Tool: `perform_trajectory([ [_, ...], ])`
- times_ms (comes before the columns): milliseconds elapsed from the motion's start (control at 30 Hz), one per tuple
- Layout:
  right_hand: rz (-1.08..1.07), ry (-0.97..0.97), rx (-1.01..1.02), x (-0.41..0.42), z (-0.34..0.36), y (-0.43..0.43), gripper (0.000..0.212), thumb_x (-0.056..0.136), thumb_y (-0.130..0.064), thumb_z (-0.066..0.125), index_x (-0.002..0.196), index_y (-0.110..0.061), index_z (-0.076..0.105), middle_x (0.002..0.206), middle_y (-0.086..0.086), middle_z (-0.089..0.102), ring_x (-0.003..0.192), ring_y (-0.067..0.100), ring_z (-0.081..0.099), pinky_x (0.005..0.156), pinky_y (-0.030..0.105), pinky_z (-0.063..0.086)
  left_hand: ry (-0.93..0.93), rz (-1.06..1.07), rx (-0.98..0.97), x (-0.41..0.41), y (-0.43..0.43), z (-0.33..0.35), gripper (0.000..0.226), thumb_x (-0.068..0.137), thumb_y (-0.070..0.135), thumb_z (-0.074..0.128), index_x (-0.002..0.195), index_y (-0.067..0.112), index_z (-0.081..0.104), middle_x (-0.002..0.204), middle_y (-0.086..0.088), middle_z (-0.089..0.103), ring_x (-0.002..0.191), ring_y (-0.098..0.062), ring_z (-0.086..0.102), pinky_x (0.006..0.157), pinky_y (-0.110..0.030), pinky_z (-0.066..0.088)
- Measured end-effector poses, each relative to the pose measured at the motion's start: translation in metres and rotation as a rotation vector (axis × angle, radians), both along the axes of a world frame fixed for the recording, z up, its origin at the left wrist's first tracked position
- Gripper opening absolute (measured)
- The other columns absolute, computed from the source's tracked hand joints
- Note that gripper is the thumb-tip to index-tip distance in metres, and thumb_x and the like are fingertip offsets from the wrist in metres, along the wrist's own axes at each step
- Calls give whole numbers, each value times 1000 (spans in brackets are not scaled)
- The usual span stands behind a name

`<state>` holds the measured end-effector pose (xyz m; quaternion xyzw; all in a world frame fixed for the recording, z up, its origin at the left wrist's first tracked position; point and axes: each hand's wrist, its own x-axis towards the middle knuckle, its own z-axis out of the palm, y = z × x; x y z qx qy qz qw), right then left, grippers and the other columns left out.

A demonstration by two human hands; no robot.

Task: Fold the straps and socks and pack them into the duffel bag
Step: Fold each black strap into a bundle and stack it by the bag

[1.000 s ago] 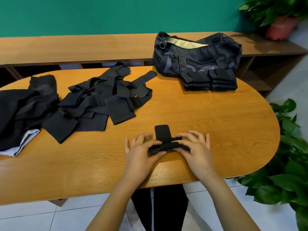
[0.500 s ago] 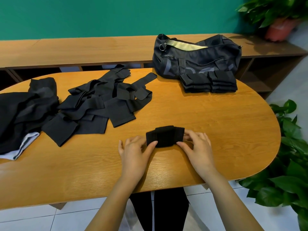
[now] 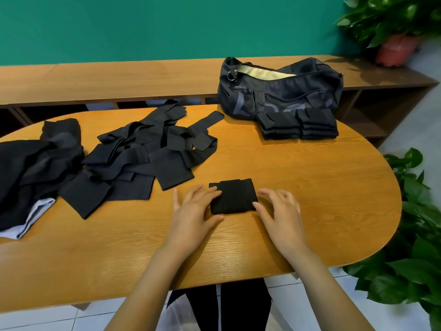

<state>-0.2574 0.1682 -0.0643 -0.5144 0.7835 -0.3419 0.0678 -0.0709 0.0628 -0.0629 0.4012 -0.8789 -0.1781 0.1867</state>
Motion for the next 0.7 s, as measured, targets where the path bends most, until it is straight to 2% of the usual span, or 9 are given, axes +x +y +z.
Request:
perform_trajectory([
  [100, 40, -18, -16, 6, 2, 0, 4, 96, -37, 54, 96, -33, 57, 122, -20, 53, 118, -6, 29, 115, 43, 24, -86, -42, -112, -8, -6, 1, 44, 91, 50, 52, 132, 36, 56, 137, 18, 53, 136, -7, 36, 116, -54, -14],
  [167, 106, 40, -2, 7, 2, -1, 17, 97, -44, 47, 92, -36, 61, 138, -16, 50, 132, 1, 29, 120, 44, 13, -102, -33, -164, -13, -11, 3, 46, 92, 55, 40, 127, 34, 61, 131, 18, 59, 131, -8, 42, 116, -53, -14],
  [233, 193, 162, 44, 6, 2, -4, 41, 97, -55, 31, 103, -37, 68, 150, -17, 37, 142, 8, 21, 121, 44, 2, -103, -13, -168, -19, -17, 5, 51, 92, 57, 31, 126, 35, 62, 125, 18, 63, 129, -9, 43, 115, -52, -14],
  [300, 260, 294, 100, 6, 4, -9, 55, 95, -58, 22, 116, -36, 67, 156, -16, 27, 146, 12, 15, 120, 47, -4, -111, -9, -172, -23, -22, 8, 53, 92, 58, 27, 124, 36, 62, 122, 18, 64, 129, -10, 43, 115, -52, -13],
  [367, 279, 413, 161, 6, 5, -17, 58, 95, -57, 20, 123, -32, 65, 157, -12, 28, 147, 14, 18, 119, 51, -3, -121, -19, -172, -26, -26, 10, 52, 92, 58, 26, 124, 37, 63, 120, 19, 65, 128, -10, 43, 115, -52, -13],
  [500, 271, 562, 271, 4, 8, -32, 59, 95, -53, 22, 121, -25, 68, 148, -7, 46, 137, 16, 41, 116, 51, 6, -84, -14, -153, -32, -33, 9, 54, 92, 58, 26, 124, 36, 63, 118, 19, 66, 127, -10, 44, 115, -51, -12],
  [633, 205, 569, 322, -4, 6, -42, 61, 95, -53, 21, 117, -23, 70, 140, -6, 55, 129, 16, 50, 114, 49, 10, -38, 57, -111, -37, -39, 8, 60, 93, 60, 22, 139, 34, 50, 139, 17, 52, 137, -9, 33, 116, -49, -13],
  [700, 136, 566, 340, -14, 7, -44, 60, 97, -53, 23, 119, -22, 69, 142, -5, 53, 131, 17, 49, 115, 48, 9, -28, 80, -117, -38, -42, 5, 70, 90, 67, 13, 141, 34, 46, 144, 15, 47, 139, -11, 28, 116, -49, -14],
])
